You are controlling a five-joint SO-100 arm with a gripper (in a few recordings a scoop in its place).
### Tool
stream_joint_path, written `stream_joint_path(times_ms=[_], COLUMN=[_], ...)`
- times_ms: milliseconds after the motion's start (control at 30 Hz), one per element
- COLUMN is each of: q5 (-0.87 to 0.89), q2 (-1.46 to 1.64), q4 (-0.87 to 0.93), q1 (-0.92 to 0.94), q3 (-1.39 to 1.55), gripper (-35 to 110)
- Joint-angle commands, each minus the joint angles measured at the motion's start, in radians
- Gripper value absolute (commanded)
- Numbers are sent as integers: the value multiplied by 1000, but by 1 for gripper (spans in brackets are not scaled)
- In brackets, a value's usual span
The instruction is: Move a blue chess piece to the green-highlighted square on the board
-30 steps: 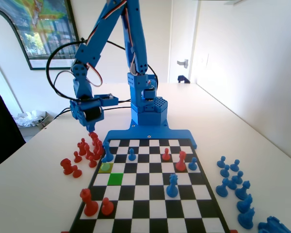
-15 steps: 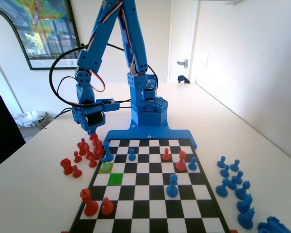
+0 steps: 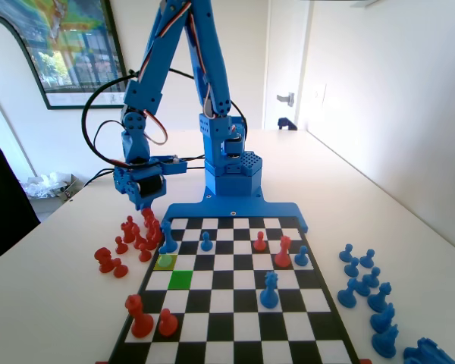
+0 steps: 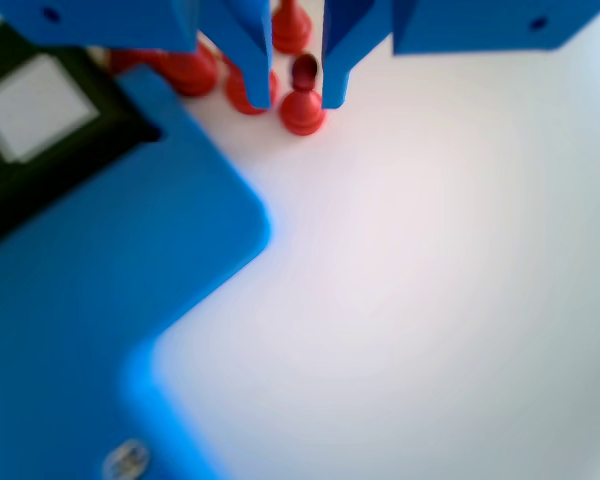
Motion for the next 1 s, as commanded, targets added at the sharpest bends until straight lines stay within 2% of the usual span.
stream_joint_path(times_ms=[0, 233, 400, 667, 967], q5=[29, 127, 190, 354, 368], q2=[140, 252, 318, 324, 321], q4=[176, 414, 499, 439, 416], q1=[-26, -115, -198, -477, -692], q3=[-64, -184, -242, -307, -350], gripper=[8, 8, 7, 6, 7])
